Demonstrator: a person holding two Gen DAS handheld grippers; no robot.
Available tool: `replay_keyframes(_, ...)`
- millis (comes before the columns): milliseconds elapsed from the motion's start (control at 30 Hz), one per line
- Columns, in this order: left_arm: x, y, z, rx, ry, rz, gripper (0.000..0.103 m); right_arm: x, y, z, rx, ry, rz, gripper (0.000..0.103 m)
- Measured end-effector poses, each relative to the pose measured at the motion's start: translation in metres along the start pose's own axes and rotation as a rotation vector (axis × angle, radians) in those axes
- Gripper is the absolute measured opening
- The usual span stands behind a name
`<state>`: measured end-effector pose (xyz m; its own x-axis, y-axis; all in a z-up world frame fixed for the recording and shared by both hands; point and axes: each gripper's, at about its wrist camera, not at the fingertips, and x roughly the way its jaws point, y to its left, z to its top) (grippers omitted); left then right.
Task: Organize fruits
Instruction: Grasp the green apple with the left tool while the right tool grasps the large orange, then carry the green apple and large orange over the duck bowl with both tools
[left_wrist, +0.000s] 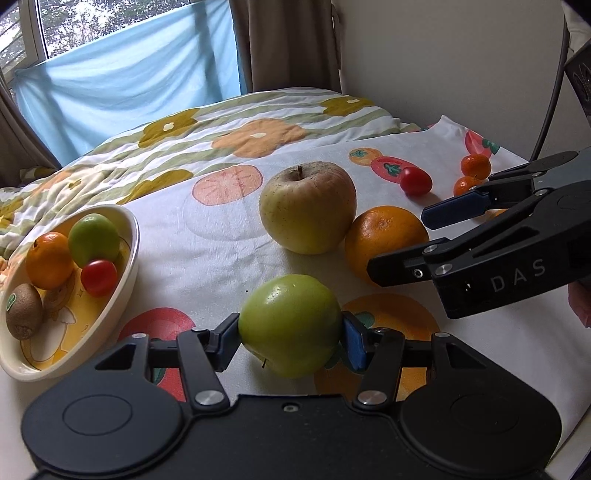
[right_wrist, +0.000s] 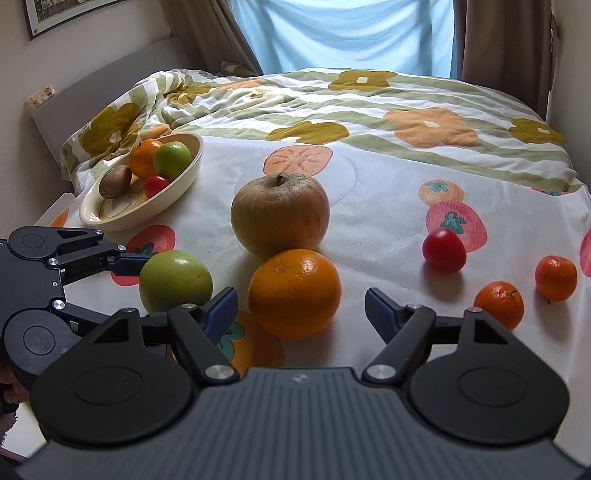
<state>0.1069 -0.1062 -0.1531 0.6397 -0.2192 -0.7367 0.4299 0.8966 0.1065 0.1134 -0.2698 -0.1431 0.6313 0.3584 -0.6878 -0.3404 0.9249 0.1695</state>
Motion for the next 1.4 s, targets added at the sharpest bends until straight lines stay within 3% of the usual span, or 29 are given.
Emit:
replay_keyframes(533,-0.013,0.008,-0.006,-0.056,-0.006,0.034,0.061,0.015,0.005,0.006,-0.004,0.016,0.008,0.090)
replay_keyframes(633,-0.017,0.010,-0.008,-0.077,-0.012,0.040,0.061,0.018,0.008,0.005,-0.019,0.025,-0.011,0.075)
replay_keyframes(1067,-0.043,0.021,-0.014,-0.113,-0.039,0.071,0.061,0.003,0.022,0.003,-0.006,0.005,-0.011,0.073)
replay_keyframes(1400,-0.086,0.055,-0.017,-0.145,-0.064,0.147,0.061,-0.018,0.052,0.019,-0.021,-0.028,0.016,0.073)
